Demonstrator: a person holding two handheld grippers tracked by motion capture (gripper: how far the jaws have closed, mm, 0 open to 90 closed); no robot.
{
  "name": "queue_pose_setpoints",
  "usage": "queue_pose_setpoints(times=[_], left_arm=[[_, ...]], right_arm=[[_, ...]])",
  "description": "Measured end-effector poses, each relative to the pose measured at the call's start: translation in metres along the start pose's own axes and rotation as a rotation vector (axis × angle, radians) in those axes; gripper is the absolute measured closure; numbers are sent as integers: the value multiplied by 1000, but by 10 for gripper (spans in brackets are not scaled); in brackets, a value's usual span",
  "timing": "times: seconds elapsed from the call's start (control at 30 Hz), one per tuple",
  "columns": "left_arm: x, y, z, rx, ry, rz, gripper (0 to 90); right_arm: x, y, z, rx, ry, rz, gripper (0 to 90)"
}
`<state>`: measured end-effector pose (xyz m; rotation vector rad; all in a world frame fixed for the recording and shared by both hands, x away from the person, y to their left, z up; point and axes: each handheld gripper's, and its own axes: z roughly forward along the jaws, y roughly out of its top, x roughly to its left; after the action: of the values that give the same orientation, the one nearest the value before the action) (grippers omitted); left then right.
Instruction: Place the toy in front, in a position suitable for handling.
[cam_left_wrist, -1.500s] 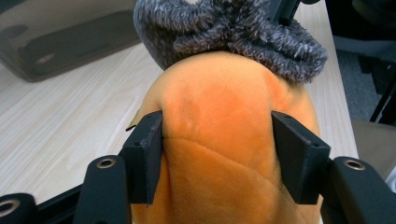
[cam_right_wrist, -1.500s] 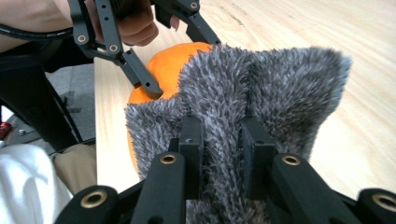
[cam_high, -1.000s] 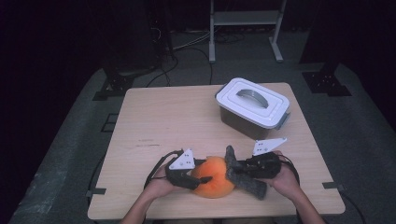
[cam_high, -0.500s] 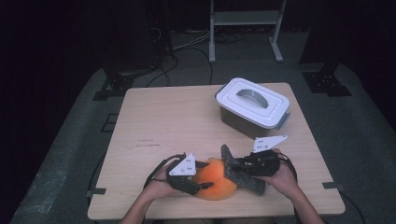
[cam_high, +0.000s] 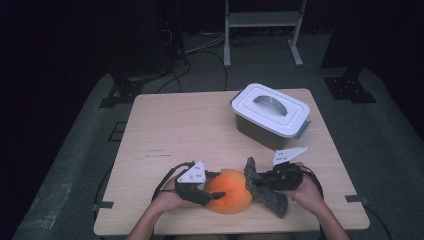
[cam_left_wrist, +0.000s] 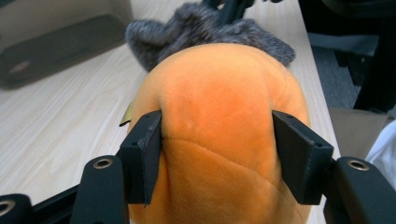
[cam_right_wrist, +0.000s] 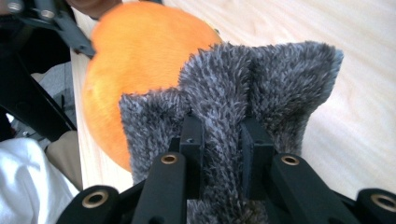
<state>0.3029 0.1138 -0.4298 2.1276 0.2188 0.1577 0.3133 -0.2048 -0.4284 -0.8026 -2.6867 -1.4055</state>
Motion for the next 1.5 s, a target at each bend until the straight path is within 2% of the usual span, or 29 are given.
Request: queue_pose_setpoints(times=[0.07, 0.13, 0.17, 0.27, 0.33, 0.4, 0.5, 0.57, 0.63, 0.7, 0.8, 0.87, 0.97, 1.03, 1.1, 1.17, 1.27, 1.33, 1.37, 1.43, 1.5], left_arm=[[3, -1, 1, -8, 9, -39, 364], [5, -1, 2, -7, 19, -61, 361], [5, 0, 3, -6, 24, -64, 356], [5, 1, 3, -3, 24, -70, 304], [6, 3, 1, -18, 16, -81, 249], [6, 4, -1, -31, -4, -91, 189], [6, 4, -2, -31, -13, -90, 190], [6, 3, -2, -22, -10, -89, 223], [5, 3, -1, -11, 7, -82, 309], [4, 6, 1, -13, 19, -92, 346], [1, 11, 5, -22, 30, -104, 356], [-2, 15, 9, -8, 32, -89, 352], [-1, 15, 10, 1, 33, -82, 312], [1, 14, 8, -14, 28, -100, 242], [2, 14, 7, -21, 15, -123, 152], [2, 13, 7, -11, 7, -119, 122], [2, 11, 9, 4, -4, -109, 168], [1, 11, 8, 2, -1, -94, 278], [0, 12, 8, 5, 6, -85, 333], [-2, 14, 8, -1, 24, -88, 377], [-3, 17, 9, -8, 28, -92, 386]], right_arm=[[7, 5, -4, -47, 11, -32, 733], [16, 12, -4, -92, 41, -58, 732], [21, 15, -3, -97, 50, -77, 729], [30, 16, 8, -55, 37, -127, 724], [25, 13, 8, -49, 45, -108, 725], [19, 10, 6, -39, 24, -95, 724], [8, 4, 3, -23, 4, -59, 722], [3, 0, 2, 6, -24, -48, 721], [1, -1, 1, 6, -23, -39, 725], [7, 4, -3, -14, -39, -67, 727], [20, 15, -9, -84, -7, -99, 729], [31, 21, -7, -103, -5, -135, 728], [40, 23, 1, -77, -25, -183, 723], [35, 21, 2, -75, -13, -167, 723], [28, 17, 1, -73, -21, -153, 723], [19, 13, -3, -79, -26, -121, 723], [10, 7, -9, -75, -46, -87, 723], [6, 5, -10, -68, -50, -75, 724], [7, 6, -11, -71, -49, -73, 727], [13, 10, -14, -81, -66, -96, 732], [20, 17, -19, -125, -40, -113, 733]])
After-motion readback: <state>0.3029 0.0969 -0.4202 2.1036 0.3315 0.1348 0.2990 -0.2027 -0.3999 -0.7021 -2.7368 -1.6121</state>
